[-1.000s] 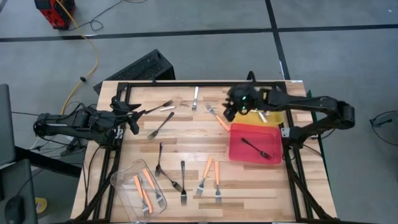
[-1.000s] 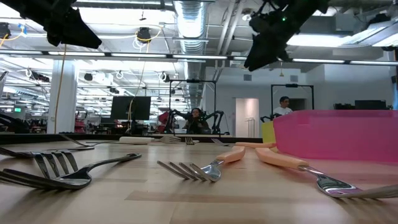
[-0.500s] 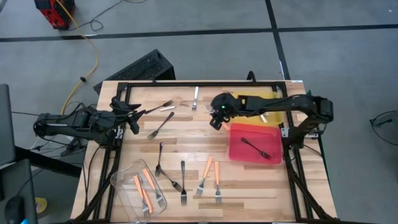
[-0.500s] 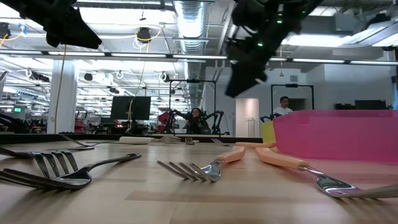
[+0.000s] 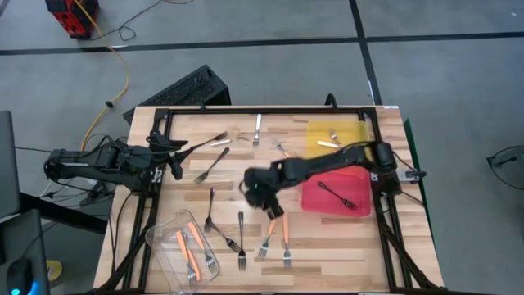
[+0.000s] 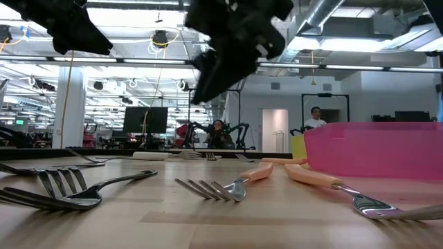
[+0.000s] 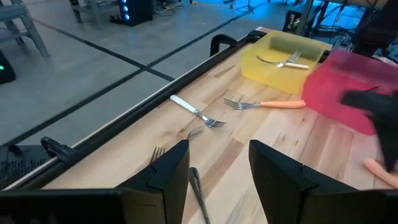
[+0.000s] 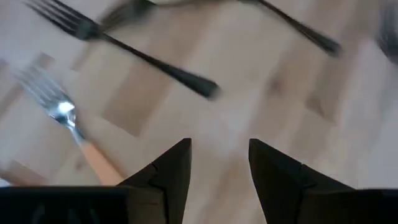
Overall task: Sort silverware by color (type)
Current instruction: Put the black fork into the red bin
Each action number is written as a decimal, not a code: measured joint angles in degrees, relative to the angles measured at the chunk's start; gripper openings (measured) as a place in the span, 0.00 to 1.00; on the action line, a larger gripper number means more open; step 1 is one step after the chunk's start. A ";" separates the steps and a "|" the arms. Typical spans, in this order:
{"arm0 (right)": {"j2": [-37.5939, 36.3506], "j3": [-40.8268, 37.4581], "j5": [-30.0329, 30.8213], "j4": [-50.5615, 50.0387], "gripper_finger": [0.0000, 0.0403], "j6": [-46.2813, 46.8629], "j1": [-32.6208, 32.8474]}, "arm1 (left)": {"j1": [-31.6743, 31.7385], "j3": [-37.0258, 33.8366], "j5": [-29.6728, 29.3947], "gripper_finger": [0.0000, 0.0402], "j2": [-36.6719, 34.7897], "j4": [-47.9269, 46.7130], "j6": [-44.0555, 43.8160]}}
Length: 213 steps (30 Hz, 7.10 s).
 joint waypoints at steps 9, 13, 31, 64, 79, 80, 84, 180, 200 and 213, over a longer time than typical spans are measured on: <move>10.44 10.00 0.87 0.06 0.46 -12.10 8.42 | 0.00 0.00 -0.09 0.38 0.00 0.04 -0.02; 14.37 15.88 0.70 -0.63 0.46 -15.13 9.88 | 0.01 0.00 -0.11 0.38 0.00 0.04 -0.04; 21.68 24.00 -0.02 -7.28 0.41 -26.14 10.46 | 0.02 0.00 -0.24 0.38 0.00 0.09 -0.04; 26.43 23.72 -3.59 -6.13 0.37 -28.84 9.54 | 0.02 0.00 -0.19 0.38 0.00 -0.07 -0.15; 26.62 23.58 -4.30 -9.13 0.12 -23.38 7.84 | 0.01 0.00 -0.20 0.38 -0.02 -0.13 -0.17; 26.62 23.58 -4.18 -9.13 0.11 -22.83 7.86 | 0.02 0.00 -0.20 0.38 -0.02 -0.13 -0.17; 26.62 23.58 -4.02 -9.32 0.08 -20.68 7.84 | 0.01 0.00 -0.18 0.38 -0.02 -0.13 -0.15; 7.29 23.47 15.82 -22.77 0.06 20.64 -0.09 | 0.01 0.00 -0.15 0.38 -0.01 -0.39 -2.42; -0.87 10.27 15.45 -22.60 0.06 23.36 -1.15 | 0.01 0.00 -0.18 0.38 -0.01 -2.81 -2.51; -19.90 -16.79 15.89 -6.23 0.06 30.35 -2.80 | 0.02 0.00 -0.24 0.38 0.00 -2.75 -2.60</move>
